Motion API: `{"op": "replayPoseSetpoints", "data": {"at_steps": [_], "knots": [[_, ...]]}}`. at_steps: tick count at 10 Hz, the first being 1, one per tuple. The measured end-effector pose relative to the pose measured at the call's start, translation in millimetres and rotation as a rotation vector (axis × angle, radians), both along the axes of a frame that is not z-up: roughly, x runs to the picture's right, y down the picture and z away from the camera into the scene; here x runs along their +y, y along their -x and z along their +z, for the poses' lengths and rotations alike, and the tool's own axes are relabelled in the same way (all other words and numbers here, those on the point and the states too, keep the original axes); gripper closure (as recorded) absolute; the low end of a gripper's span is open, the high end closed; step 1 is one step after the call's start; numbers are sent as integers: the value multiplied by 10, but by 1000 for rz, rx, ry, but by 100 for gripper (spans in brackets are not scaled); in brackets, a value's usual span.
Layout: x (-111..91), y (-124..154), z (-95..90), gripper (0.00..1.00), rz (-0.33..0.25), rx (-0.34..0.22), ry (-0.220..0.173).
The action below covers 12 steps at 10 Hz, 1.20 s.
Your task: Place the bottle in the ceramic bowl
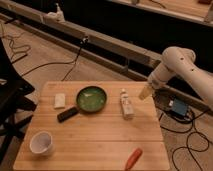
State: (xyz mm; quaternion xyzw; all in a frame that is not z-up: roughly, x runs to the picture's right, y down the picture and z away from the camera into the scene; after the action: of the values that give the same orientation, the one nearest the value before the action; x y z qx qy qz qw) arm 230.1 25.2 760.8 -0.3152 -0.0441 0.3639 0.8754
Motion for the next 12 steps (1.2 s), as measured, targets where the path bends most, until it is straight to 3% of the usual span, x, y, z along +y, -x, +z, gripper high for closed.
{"op": "replayPoseSetpoints", "data": {"at_steps": [7,11,12], "knots": [[-14,0,-7,35,-1,1,-5],[-307,82,75,35,-27,84,-93],[-327,152,128,35,-15,103,-100]]}}
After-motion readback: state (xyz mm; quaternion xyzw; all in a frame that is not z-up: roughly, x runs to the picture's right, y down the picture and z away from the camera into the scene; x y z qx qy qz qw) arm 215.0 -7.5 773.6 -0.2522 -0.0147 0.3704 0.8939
